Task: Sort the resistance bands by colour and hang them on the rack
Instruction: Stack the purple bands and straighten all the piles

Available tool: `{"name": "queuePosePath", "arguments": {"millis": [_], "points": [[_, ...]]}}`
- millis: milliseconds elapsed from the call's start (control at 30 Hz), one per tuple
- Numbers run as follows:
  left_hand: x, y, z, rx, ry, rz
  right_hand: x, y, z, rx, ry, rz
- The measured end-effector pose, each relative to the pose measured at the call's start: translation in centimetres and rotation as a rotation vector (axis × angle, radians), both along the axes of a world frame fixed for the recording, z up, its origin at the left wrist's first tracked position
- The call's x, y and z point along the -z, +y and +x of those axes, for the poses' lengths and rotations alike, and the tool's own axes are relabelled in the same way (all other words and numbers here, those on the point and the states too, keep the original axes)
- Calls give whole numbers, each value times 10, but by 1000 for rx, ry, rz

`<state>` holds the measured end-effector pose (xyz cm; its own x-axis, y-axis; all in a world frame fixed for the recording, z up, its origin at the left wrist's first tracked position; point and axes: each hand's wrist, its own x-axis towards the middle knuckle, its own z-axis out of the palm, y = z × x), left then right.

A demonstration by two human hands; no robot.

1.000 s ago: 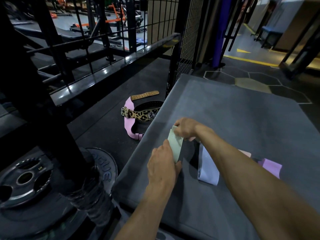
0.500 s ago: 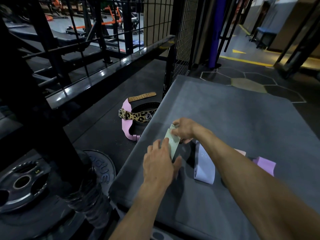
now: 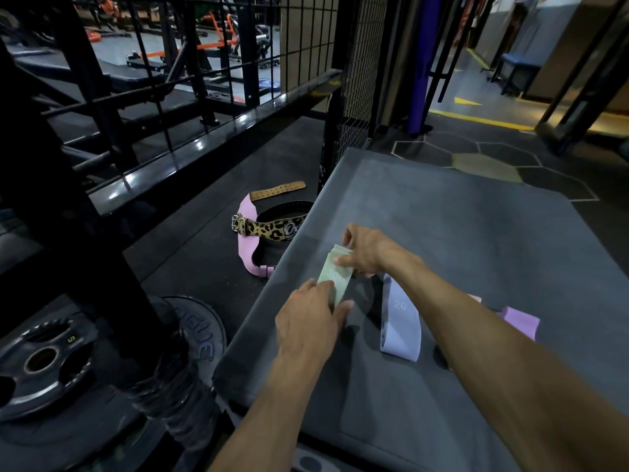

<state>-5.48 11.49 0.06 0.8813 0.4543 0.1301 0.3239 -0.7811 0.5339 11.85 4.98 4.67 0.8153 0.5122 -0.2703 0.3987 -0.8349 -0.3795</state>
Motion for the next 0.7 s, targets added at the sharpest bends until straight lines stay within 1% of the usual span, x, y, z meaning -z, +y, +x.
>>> {"name": "queuePosePath", "arguments": {"millis": [233, 400, 600, 700], "points": [[2, 2, 2, 39, -1, 6, 3, -5, 2, -24, -155, 31], [2, 4, 4, 113, -2, -8, 5, -5, 3, 10, -209, 94], [-4, 7, 4, 159, 141, -53, 10, -6, 1, -18, -226, 90], [-8, 9, 3, 157, 158, -47, 10, -6, -2, -30, -213, 83]]}}
